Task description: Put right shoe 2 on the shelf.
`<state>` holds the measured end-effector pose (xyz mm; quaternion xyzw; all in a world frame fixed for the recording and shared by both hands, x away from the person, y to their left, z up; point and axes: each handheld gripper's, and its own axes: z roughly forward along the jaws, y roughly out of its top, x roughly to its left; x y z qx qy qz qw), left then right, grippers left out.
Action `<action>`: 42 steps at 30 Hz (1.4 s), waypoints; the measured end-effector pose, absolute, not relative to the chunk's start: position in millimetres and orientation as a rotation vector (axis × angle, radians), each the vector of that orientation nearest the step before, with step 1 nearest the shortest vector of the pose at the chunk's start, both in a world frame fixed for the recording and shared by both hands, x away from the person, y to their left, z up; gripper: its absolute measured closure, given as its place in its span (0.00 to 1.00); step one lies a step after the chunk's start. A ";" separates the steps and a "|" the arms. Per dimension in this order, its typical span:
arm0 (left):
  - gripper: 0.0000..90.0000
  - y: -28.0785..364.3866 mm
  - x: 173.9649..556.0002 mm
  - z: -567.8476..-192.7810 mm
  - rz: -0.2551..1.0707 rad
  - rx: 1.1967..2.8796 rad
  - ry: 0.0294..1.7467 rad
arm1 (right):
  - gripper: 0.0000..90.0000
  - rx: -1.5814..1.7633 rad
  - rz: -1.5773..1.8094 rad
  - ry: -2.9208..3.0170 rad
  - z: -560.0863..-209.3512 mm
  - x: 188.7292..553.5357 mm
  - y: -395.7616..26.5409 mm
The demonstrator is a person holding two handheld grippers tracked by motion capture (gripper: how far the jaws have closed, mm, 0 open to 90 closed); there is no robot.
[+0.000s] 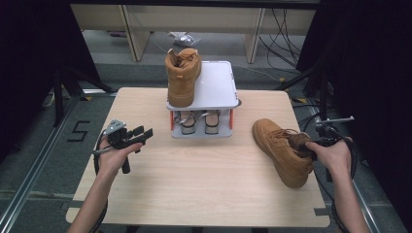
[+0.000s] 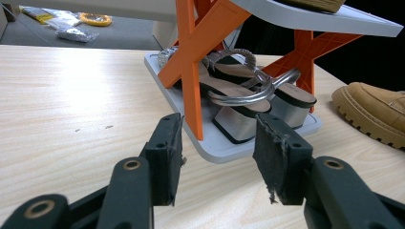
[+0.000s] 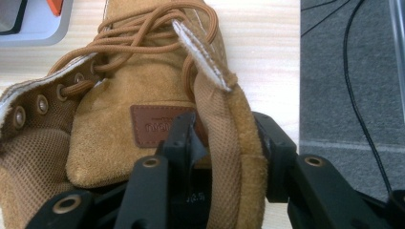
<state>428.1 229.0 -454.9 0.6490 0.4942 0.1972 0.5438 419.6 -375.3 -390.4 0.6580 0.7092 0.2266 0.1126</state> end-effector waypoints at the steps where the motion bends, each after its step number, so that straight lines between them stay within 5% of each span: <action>1: 0.58 229.5 428.0 -455.2 0.471 1.540 1.173 | 0.71 2.013 0.656 2.034 -389.1 419.2 -370.5; 20: 0.58 230.8 427.4 -460.5 0.466 1.542 1.184 | 0.74 2.051 0.457 2.142 -392.6 426.8 -370.9; 28: 0.58 230.1 427.2 -463.4 0.458 1.550 1.189 | 0.86 2.081 0.414 2.139 -391.0 430.9 -365.9; 42: 0.58 231.6 426.7 -468.0 0.452 1.549 1.200 | 0.90 2.218 0.543 2.092 -386.1 429.9 -373.2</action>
